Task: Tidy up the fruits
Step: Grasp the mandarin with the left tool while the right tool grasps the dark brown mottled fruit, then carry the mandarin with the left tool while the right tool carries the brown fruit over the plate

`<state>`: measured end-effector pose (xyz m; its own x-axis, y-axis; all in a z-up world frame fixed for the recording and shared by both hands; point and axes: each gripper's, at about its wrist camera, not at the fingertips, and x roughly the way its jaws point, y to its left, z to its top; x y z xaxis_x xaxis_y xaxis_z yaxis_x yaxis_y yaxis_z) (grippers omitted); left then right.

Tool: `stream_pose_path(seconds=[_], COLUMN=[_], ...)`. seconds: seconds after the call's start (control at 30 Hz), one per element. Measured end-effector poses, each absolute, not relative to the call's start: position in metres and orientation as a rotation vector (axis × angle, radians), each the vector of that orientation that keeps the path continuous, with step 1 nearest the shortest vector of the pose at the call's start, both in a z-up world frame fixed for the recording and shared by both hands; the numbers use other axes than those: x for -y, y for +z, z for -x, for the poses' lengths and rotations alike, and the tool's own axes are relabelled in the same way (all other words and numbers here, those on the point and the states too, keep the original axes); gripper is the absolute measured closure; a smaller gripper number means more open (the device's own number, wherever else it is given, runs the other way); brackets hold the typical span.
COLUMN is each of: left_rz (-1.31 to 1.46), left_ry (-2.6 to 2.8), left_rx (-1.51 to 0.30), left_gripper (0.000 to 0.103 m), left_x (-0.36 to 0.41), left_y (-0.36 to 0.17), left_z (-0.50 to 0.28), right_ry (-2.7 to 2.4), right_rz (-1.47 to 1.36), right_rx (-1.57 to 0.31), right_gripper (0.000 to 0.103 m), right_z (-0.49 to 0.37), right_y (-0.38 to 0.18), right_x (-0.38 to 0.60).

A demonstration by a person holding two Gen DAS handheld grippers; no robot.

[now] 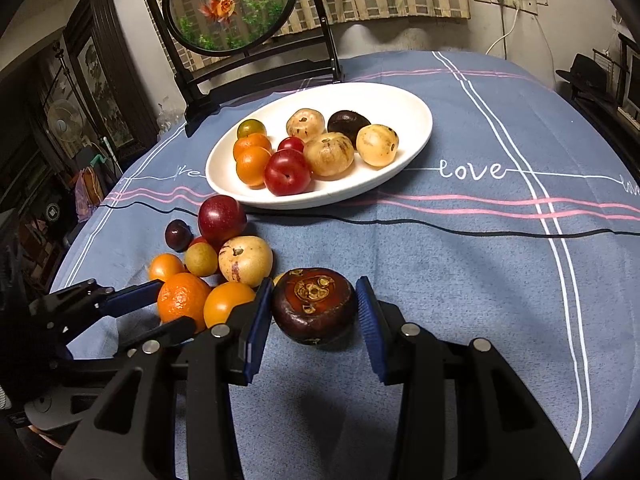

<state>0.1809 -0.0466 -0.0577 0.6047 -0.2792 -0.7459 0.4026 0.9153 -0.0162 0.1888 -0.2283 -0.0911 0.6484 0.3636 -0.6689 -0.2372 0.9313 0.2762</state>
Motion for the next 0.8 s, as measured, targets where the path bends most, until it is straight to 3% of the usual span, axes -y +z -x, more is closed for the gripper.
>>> stream_pose_path(seconds=[0.27,0.8], left_rz=[-0.232,-0.095], left_ry=[-0.376,-0.385], left_rx=[-0.836,-0.822], left_gripper=[0.056,0.057], left_x=[0.059,0.034], left_y=[-0.066,-0.053], left_z=[-0.186,-0.175], right_ry=[0.346,0.354], right_rz=[-0.177,-0.162], right_rx=[-0.794,-0.784], right_gripper=[0.061,0.061], right_z=[-0.188,-0.184], right_y=[-0.09,-0.092], right_x=[0.23,0.228])
